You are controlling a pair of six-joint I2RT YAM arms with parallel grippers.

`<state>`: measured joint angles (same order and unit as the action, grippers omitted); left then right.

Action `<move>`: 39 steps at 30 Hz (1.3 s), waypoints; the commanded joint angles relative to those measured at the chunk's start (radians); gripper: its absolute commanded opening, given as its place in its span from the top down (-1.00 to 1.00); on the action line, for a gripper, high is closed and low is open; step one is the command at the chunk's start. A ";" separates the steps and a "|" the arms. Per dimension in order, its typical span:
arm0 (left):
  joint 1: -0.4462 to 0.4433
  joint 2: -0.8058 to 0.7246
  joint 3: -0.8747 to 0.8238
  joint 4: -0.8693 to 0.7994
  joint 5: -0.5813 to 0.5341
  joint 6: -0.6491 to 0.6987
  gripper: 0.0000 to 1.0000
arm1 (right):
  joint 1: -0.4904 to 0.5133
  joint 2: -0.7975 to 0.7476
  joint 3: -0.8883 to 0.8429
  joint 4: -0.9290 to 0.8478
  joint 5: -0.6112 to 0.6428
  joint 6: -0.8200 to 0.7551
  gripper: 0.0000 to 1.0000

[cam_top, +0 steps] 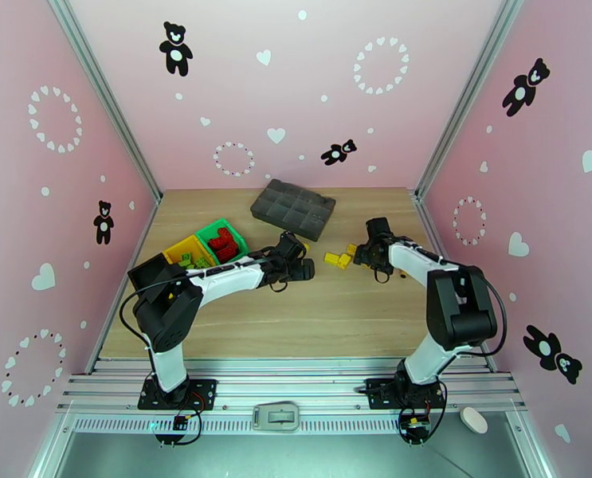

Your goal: Sort the legos into containers by color

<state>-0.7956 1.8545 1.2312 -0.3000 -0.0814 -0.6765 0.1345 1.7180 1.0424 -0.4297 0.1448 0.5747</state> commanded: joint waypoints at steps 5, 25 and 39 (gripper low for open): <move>-0.001 -0.027 -0.029 0.025 0.016 -0.001 -0.79 | -0.029 0.066 0.051 -0.010 -0.013 -0.020 -0.52; 0.005 -0.078 -0.032 -0.012 -0.010 0.004 -0.79 | -0.029 0.121 0.126 -0.038 -0.006 -0.052 -0.17; 0.146 -0.291 -0.110 -0.104 -0.054 -0.001 -0.95 | 0.003 -0.029 0.028 0.004 -0.092 -0.042 0.23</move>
<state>-0.6815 1.6169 1.1439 -0.3466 -0.0948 -0.6777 0.1123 1.7611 1.0904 -0.4313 0.0872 0.5243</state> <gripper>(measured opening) 0.967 0.435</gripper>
